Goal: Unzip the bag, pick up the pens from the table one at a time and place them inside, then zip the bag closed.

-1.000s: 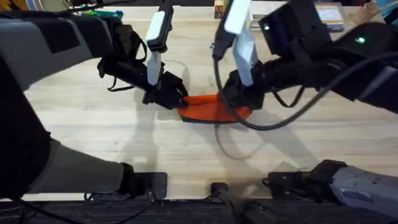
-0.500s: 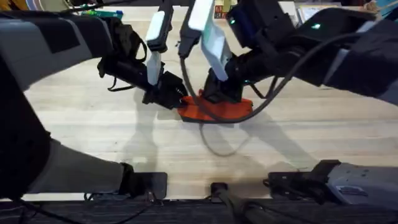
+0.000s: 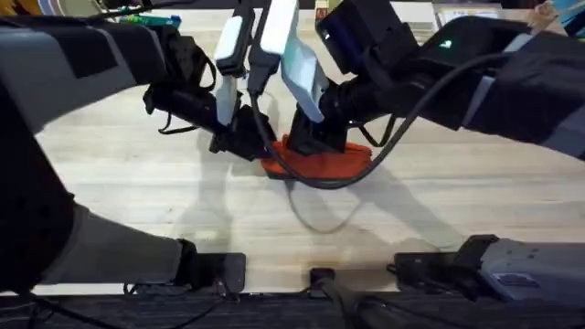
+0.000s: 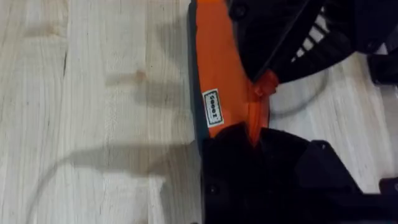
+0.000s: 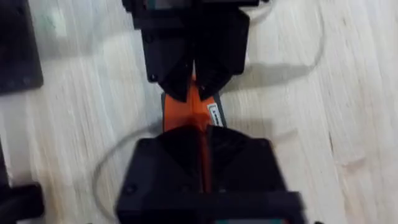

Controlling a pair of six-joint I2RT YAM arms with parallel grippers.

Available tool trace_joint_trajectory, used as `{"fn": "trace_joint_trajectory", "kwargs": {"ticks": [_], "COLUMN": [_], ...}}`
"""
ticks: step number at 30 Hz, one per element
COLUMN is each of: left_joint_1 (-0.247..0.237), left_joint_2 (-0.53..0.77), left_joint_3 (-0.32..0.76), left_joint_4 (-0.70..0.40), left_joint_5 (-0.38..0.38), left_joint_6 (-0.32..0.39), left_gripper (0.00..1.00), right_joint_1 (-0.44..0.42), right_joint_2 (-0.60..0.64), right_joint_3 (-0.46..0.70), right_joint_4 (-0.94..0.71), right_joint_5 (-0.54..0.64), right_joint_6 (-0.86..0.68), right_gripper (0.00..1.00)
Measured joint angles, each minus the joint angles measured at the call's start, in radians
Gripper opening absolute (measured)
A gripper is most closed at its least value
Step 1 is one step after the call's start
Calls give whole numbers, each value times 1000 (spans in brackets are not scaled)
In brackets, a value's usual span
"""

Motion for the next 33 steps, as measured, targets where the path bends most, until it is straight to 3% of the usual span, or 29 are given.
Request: {"fn": "trace_joint_trajectory", "kwargs": {"ticks": [3, 6, 7, 22, 24, 28, 29, 33], "left_joint_1": [0, 0, 0, 0, 0, 0, 0, 0], "left_joint_2": [0, 0, 0, 0, 0, 0, 0, 0], "left_joint_3": [0, 0, 0, 0, 0, 0, 0, 0], "left_joint_4": [0, 0, 0, 7, 11, 15, 14, 20], "left_joint_5": [0, 0, 0, 0, 0, -1, -1, -1], "left_joint_6": [0, 0, 0, 0, 3, 1, -1, -1], "left_gripper": [42, 42, 42, 43, 199, 830, 945, 992], "right_joint_1": [2, 3, 3, 3, 3, 1, -1, -12], "right_joint_2": [-3, -20, -28, -137, -145, -155, -155, -155], "right_joint_3": [13, 23, 26, 37, 38, 39, 40, 53], "right_joint_4": [-44, -111, -128, -246, -249, -259, -268, -306], "right_joint_5": [26, 51, 55, 83, 88, 89, 89, 90], "right_joint_6": [-2, -4, -8, -8, -8, -8, -8, -8], "right_gripper": [447, 881, 964, 996, 996, 996, 996, 995]}}
